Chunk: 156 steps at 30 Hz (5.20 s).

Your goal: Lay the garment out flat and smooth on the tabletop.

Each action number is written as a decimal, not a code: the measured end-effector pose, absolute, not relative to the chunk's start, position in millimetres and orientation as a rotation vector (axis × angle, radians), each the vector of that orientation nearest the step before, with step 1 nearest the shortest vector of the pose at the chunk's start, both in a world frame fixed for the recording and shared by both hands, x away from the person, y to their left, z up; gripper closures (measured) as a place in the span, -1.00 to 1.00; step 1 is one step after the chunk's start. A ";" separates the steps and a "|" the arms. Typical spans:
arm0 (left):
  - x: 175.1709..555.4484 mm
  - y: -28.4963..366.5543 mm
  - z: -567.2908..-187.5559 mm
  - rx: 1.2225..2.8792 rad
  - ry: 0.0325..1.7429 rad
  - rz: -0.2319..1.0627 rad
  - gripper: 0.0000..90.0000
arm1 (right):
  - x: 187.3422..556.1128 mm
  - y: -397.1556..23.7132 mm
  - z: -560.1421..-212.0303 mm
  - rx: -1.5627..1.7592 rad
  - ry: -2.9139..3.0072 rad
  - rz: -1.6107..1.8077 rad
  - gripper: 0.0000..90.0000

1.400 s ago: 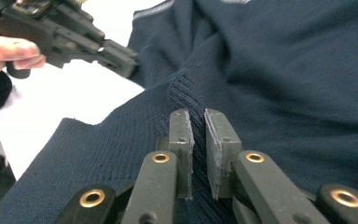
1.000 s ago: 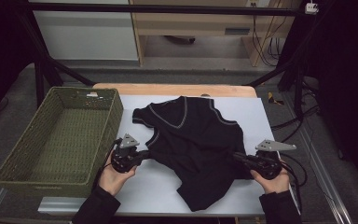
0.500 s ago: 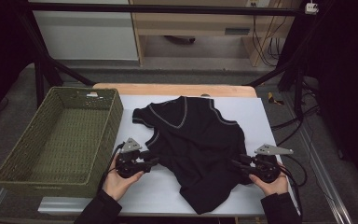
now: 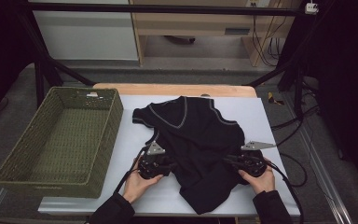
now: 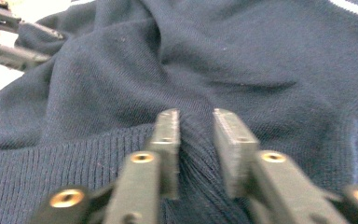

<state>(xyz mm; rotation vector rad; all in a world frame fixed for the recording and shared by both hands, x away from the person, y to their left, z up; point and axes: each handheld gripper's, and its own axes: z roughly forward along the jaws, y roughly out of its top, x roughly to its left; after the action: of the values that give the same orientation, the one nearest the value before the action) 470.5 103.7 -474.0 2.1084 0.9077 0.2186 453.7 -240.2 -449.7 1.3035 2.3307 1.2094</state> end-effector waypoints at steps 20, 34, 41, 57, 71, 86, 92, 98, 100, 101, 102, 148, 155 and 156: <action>528.9 162.3 -403.9 1.941 1.161 0.395 0.82 | 461.5 -233.4 -398.9 1.110 2.157 1.482 0.81; 505.8 176.3 -420.1 1.904 1.076 0.288 0.45 | 415.2 -222.5 -431.1 1.111 2.404 1.385 0.79; 464.3 182.4 -433.8 1.933 0.990 0.234 0.24 | 391.8 -223.1 -448.4 1.114 2.487 1.338 0.79; 454.7 167.4 -441.0 1.960 0.914 0.272 0.14 | 393.8 -216.9 -440.3 1.110 2.401 1.400 -0.05; 487.4 167.9 -453.5 1.953 0.950 0.343 0.39 | 453.6 -141.7 -447.5 1.061 2.484 1.267 -0.21; 501.2 168.2 -445.2 1.959 0.971 0.304 0.80 | 413.1 -135.4 -448.9 0.956 2.742 1.258 0.92; 479.2 171.5 -442.1 1.938 0.963 0.264 0.42 | 403.0 -134.3 -458.2 0.988 2.770 1.257 0.70; 441.5 183.7 -436.4 1.963 0.913 0.268 0.12 | 398.4 -147.5 -445.8 0.969 2.619 1.310 0.16; 436.4 184.8 -432.8 1.961 0.900 0.251 0.12 | 398.0 -162.6 -438.1 0.995 2.539 1.351 0.05; 434.7 183.5 -431.3 1.962 0.886 0.234 0.16 | 398.0 -168.8 -436.1 1.011 2.511 1.357 0.05; 433.4 180.2 -430.7 1.967 0.870 0.226 0.21 | 397.9 -177.6 -433.9 1.033 2.474 1.355 0.05; 419.7 196.1 -443.7 2.146 0.840 0.254 0.84 | 425.8 -273.3 -471.1 1.408 2.167 0.971 0.85; 380.9 205.7 -445.7 2.158 0.866 0.263 0.79 | 442.7 -277.8 -452.4 1.393 2.027 1.038 0.86; 381.8 204.3 -447.4 2.160 0.875 0.267 0.76 | 447.9 -278.0 -452.4 1.398 2.017 1.039 0.86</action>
<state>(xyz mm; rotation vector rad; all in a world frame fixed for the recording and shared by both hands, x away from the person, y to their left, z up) 381.8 204.3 -447.4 2.1603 0.8752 0.2669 447.9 -278.0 -452.4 1.3977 2.0174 1.0388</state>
